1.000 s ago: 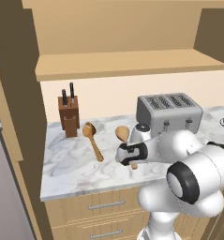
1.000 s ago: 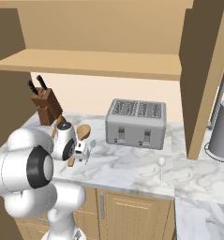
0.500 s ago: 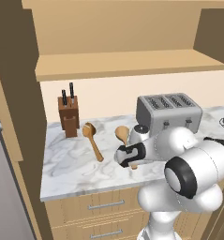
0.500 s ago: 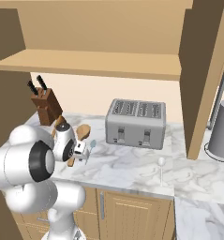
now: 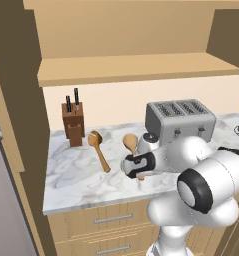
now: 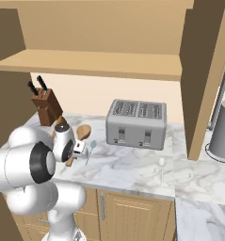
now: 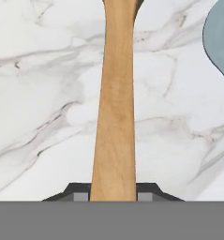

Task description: Organize the utensils by type. Pick up the wooden spoons from the counter and place them in the open cabinet. Then pick up the metallic utensils from the counter and place them in the open drawer.

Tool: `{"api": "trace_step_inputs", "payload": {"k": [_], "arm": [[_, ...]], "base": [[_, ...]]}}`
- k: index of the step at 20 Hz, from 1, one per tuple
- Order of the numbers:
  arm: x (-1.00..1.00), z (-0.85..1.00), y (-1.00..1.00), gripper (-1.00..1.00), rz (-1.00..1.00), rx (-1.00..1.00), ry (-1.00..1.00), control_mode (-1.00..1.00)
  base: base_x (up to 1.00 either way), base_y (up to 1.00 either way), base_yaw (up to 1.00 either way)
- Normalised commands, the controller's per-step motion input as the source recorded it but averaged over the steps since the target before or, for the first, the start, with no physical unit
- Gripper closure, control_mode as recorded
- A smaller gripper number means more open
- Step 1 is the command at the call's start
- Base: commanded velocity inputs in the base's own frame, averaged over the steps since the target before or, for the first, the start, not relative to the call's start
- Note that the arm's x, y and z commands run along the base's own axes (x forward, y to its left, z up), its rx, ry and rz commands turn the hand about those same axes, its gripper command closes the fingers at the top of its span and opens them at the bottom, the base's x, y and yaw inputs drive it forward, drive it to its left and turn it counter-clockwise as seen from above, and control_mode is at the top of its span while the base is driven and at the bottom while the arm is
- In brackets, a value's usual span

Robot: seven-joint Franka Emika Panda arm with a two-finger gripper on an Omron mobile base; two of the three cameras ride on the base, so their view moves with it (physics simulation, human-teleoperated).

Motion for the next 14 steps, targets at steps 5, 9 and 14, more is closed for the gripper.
{"api": "trace_step_inputs", "payload": {"k": [5,9,14], "arm": [[-0.18,0.12,-0.06,1.0,-0.01,0.0,-0.12,-1.0],[-0.32,0.46,-0.05,1.0,0.0,0.0,-0.21,-1.0],[-0.51,0.4,-0.08,1.0,0.0,0.0,-0.18,-1.0]], "base": [[0.0,0.0,0.0],[0.0,0.0,0.0],[0.0,0.0,0.0]]}}
